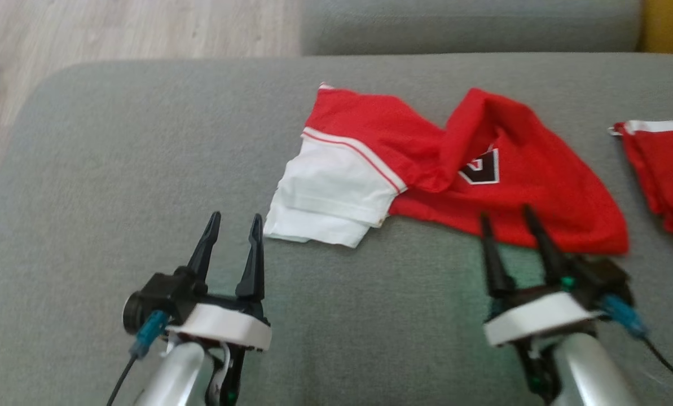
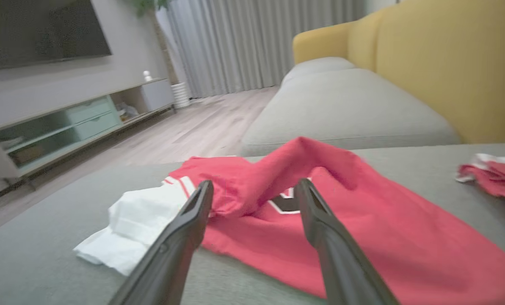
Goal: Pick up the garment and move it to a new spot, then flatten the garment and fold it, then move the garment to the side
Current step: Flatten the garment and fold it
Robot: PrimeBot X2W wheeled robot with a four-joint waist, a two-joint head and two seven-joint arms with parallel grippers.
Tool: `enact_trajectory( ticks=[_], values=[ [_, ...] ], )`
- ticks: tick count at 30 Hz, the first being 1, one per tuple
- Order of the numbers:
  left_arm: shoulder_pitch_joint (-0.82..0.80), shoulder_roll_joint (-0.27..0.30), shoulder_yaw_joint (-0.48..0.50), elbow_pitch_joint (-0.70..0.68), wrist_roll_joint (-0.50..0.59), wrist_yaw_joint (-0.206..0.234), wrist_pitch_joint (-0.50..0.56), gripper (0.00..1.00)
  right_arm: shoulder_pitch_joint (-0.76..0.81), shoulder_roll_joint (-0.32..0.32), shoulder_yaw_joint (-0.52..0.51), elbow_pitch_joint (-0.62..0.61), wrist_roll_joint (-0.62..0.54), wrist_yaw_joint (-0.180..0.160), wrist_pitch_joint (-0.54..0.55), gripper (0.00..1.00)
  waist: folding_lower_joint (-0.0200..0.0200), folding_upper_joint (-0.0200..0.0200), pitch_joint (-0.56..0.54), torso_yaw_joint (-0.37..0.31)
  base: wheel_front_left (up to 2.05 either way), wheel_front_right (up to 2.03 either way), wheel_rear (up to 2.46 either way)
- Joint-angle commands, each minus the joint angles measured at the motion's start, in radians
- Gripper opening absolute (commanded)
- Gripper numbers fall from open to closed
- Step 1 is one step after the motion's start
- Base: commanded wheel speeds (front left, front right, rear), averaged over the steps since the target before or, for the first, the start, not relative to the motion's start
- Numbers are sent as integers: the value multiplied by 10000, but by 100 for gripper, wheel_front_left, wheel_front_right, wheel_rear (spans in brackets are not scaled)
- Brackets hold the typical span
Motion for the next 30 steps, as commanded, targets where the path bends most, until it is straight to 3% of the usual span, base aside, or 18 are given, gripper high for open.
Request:
enact_trajectory(
  ticks=[1, 10, 18, 30],
  values=[
    [-558, 69, 251, -319, 73, -60, -79, 100, -605, -24, 524, -277, -163, -9, 81, 100, 0, 0, 257, 264, 0, 0, 0],
    [-904, -48, 92, -154, 116, -193, -79, 100, -2270, -54, 2355, 1325, -1051, -9, 882, 100, 0, 0, 963, 1069, 0, 0, 0],
    [-1041, -170, 77, -69, 159, -260, -79, 100, -3140, -47, 1823, 3111, -842, -9, 936, 100, 0, 0, 1148, 1542, 0, 0, 0],
    [-1112, -260, 177, -29, 273, -315, -80, 100, -3783, -26, 1813, 4247, 456, -9, 837, 100, 0, 0, 1344, 1552, 0, 0, 0]
  ],
)
